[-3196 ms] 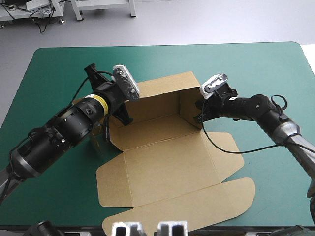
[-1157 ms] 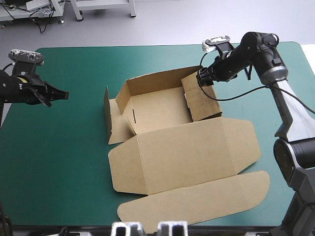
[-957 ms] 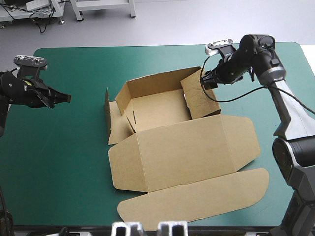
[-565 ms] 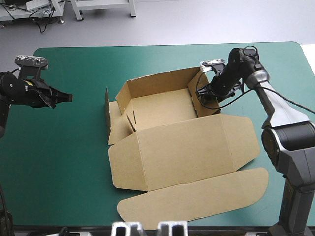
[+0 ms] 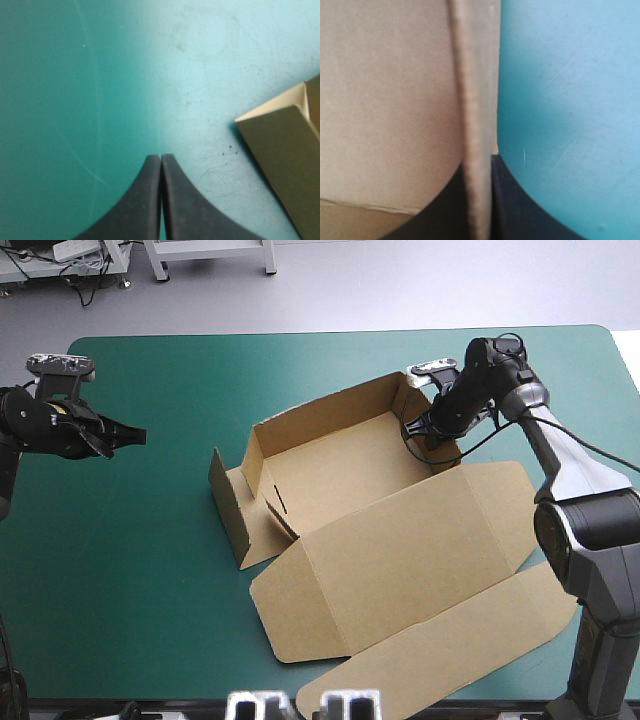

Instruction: Fold the box

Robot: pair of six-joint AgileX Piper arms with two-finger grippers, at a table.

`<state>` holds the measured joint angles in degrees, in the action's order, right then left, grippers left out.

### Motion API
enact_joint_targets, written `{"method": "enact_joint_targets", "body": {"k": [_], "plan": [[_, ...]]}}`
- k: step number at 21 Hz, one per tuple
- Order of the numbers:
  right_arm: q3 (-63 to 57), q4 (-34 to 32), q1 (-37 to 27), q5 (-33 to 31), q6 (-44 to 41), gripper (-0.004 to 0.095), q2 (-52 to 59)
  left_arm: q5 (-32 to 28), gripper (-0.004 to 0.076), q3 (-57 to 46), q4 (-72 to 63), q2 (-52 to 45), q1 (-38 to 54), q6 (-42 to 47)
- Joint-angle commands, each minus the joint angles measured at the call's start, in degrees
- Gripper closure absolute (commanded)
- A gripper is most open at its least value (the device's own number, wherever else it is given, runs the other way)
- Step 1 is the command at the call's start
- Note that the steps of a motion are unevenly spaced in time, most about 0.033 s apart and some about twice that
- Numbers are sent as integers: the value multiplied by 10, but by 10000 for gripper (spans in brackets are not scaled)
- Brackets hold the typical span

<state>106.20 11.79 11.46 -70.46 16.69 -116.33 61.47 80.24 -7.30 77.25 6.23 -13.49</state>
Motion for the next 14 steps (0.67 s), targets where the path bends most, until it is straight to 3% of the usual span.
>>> {"method": "enact_joint_targets", "body": {"k": [1,6,10,12,14], "plan": [[15,22,-1,-11,15,928,82,-29,734,16,23,-17,-1,25],[15,66,-1,-11,53,928,165,-33,734,-3,67,-17,-1,40],[15,72,-9,-11,54,928,236,-84,734,-65,55,-17,-1,53],[15,95,-32,-11,54,928,255,-119,734,-101,15,-17,-1,49],[15,136,-84,-11,58,928,265,-138,734,-143,-101,-17,-1,-25]]}}
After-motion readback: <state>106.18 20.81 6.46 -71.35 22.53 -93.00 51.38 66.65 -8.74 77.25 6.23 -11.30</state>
